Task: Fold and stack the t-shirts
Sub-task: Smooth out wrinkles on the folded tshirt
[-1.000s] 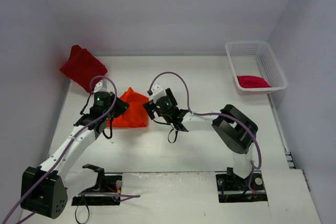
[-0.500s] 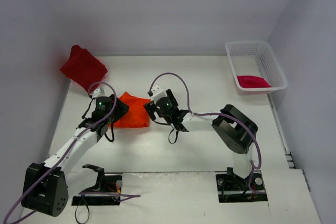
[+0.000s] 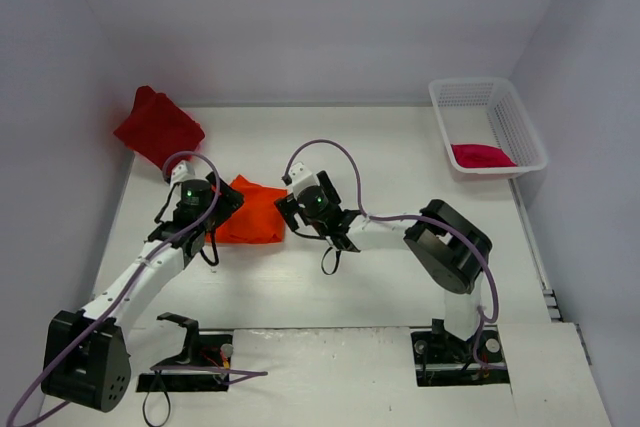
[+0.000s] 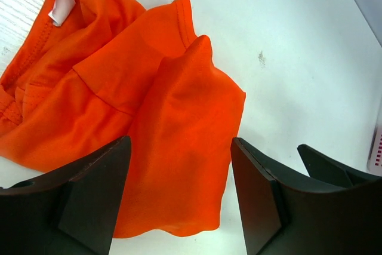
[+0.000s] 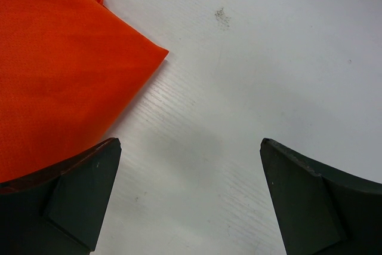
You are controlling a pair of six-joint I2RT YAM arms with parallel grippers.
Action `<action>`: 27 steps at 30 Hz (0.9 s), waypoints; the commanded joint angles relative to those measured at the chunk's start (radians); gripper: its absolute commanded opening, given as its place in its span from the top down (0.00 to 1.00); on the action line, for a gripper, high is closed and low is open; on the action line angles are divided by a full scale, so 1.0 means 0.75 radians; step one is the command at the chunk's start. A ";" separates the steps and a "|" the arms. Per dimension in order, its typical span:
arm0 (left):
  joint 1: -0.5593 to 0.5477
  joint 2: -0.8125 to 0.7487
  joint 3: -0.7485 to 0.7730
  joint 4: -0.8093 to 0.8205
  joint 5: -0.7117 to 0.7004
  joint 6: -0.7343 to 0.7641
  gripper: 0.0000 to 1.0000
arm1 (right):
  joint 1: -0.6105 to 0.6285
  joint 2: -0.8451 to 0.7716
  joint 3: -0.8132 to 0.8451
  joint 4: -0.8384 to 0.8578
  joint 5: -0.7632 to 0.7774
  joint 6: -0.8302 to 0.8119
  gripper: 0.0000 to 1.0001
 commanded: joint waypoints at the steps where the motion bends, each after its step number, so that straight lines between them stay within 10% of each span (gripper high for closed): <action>1: 0.022 0.000 0.068 0.016 -0.043 0.030 0.38 | 0.008 -0.098 0.000 0.052 0.050 -0.003 0.00; 27: 0.398 0.122 0.049 -0.046 0.051 0.114 0.37 | 0.004 -0.133 0.039 0.043 0.038 -0.027 0.00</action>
